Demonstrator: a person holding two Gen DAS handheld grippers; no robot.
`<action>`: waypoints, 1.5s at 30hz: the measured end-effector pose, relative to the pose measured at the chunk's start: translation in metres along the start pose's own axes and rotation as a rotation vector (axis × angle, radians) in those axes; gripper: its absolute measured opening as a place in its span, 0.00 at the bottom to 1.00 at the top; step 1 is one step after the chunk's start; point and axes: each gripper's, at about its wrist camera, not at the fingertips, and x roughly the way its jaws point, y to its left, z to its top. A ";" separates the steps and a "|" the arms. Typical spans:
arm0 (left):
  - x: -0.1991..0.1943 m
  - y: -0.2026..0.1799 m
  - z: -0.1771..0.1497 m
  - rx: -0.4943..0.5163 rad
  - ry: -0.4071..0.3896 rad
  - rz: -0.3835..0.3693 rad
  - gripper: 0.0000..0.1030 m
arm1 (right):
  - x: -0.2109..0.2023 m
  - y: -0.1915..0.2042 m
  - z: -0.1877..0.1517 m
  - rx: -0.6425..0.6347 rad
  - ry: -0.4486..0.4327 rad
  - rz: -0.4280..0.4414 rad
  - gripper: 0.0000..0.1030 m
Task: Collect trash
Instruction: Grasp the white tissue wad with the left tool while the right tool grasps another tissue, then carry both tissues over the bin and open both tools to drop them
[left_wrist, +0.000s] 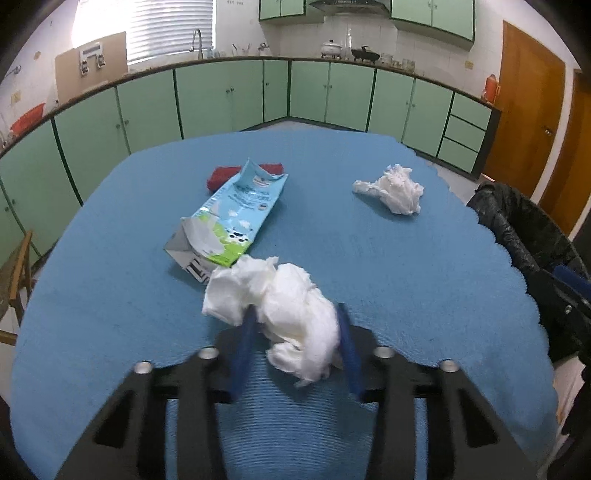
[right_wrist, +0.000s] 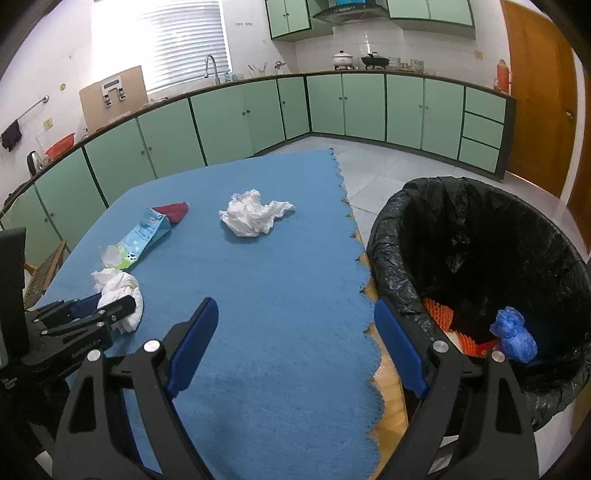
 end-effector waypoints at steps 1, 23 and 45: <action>-0.001 0.000 0.000 0.000 -0.006 0.000 0.30 | 0.000 0.000 0.000 0.000 0.000 0.000 0.82; -0.017 0.022 0.057 -0.029 -0.188 0.035 0.28 | 0.068 0.025 0.067 -0.039 -0.014 0.050 0.77; 0.023 0.040 0.065 -0.073 -0.124 0.087 0.29 | 0.150 0.043 0.082 -0.095 0.189 0.106 0.22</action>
